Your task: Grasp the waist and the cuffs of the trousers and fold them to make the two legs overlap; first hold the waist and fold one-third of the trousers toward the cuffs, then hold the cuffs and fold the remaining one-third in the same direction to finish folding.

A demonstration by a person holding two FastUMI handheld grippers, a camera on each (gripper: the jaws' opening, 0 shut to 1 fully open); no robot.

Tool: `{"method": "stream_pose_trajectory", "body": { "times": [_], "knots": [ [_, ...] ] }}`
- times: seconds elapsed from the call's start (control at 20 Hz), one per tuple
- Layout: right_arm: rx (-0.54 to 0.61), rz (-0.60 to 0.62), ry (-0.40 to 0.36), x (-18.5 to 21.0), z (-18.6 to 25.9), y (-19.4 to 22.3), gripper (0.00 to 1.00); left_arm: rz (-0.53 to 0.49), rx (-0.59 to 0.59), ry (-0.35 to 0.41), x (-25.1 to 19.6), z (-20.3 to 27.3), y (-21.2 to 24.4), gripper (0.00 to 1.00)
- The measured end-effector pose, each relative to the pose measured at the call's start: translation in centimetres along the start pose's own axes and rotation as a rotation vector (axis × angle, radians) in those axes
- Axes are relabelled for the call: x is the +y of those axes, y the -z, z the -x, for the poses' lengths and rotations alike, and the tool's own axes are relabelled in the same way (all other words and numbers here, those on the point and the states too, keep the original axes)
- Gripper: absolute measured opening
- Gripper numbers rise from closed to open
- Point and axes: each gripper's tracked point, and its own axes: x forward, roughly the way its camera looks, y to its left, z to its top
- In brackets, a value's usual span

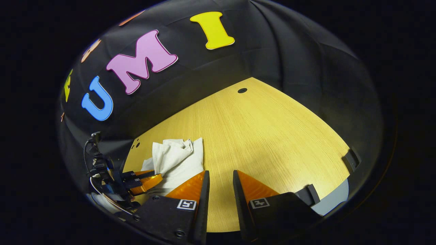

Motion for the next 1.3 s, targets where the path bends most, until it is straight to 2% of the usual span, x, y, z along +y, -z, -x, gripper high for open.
{"method": "stream_pose_trajectory", "body": {
  "times": [0.05, 0.1, 0.15, 0.2, 0.3, 0.45, 0.5, 0.55, 0.6, 0.8, 0.85, 0.95, 1.05, 1.1, 1.3],
  "knots": [
    [0.001, -0.003, -0.008, 0.2, 0.0, 0.1, 0.42, 0.022, -0.013, 0.034, -0.7, 0.6, -0.2, 0.41],
    [0.001, -0.002, -0.017, 0.7, 0.0, 0.2, 0.42, 0.043, -0.033, 0.059, -1.2, 1.2, -0.8, 0.41],
    [0.001, 0.003, -0.026, 1.2, -0.1, 0.2, 0.42, 0.061, -0.058, 0.076, -1.5, 1.9, -1.3, 0.53],
    [0.003, 0.011, -0.035, 1.8, -0.2, 0.3, 0.42, 0.079, -0.082, 0.084, -1.5, 2.8, -1.8, 0.61],
    [0.007, 0.026, -0.054, 3.0, -0.5, 0.5, 0.42, 0.118, -0.123, 0.082, -1.0, 4.5, -2.5, 0.69],
    [0.016, 0.025, -0.088, 5.3, -0.6, 0.5, 0.42, 0.165, -0.170, 0.054, 0.7, 6.8, -3.1, 0.75],
    [0.011, 0.025, -0.108, 6.5, -0.6, 0.1, 0.45, 0.188, -0.182, 0.041, 1.4, 7.6, -3.3, 0.79],
    [0.006, 0.034, -0.127, 7.6, -0.5, -0.1, 0.35, 0.217, -0.192, 0.028, 2.1, 8.4, -3.4, 0.81],
    [0.001, 0.047, -0.144, 8.6, -0.4, -0.3, 0.53, 0.246, -0.205, 0.012, 2.8, 9.3, -3.6, 0.81],
    [-0.008, 0.126, -0.220, 12.9, -0.4, -0.6, 0.68, 0.337, -0.239, -0.036, 5.5, 12.3, -4.0, 0.82],
    [-0.006, 0.147, -0.237, 13.8, -0.5, -0.5, 0.63, 0.354, -0.251, -0.047, 6.1, 13.1, -4.0, 0.82],
    [0.002, 0.185, -0.255, 15.1, -0.7, -0.2, 0.85, 0.373, -0.269, -0.071, 7.1, 14.5, -4.0, 0.83],
    [0.010, 0.204, -0.273, 16.1, -0.9, 0.1, 0.90, 0.389, -0.280, -0.091, 7.8, 15.4, -3.9, 0.82],
    [0.014, 0.205, -0.281, 16.5, -1.2, 0.1, 0.99, 0.401, -0.282, -0.100, 8.0, 15.9, -3.7, 0.82],
    [0.042, 0.204, -0.299, 17.5, -2.4, 0.5, 0.98, 0.440, -0.269, -0.142, 8.7, 16.7, -2.5, 0.83]
  ]
}}
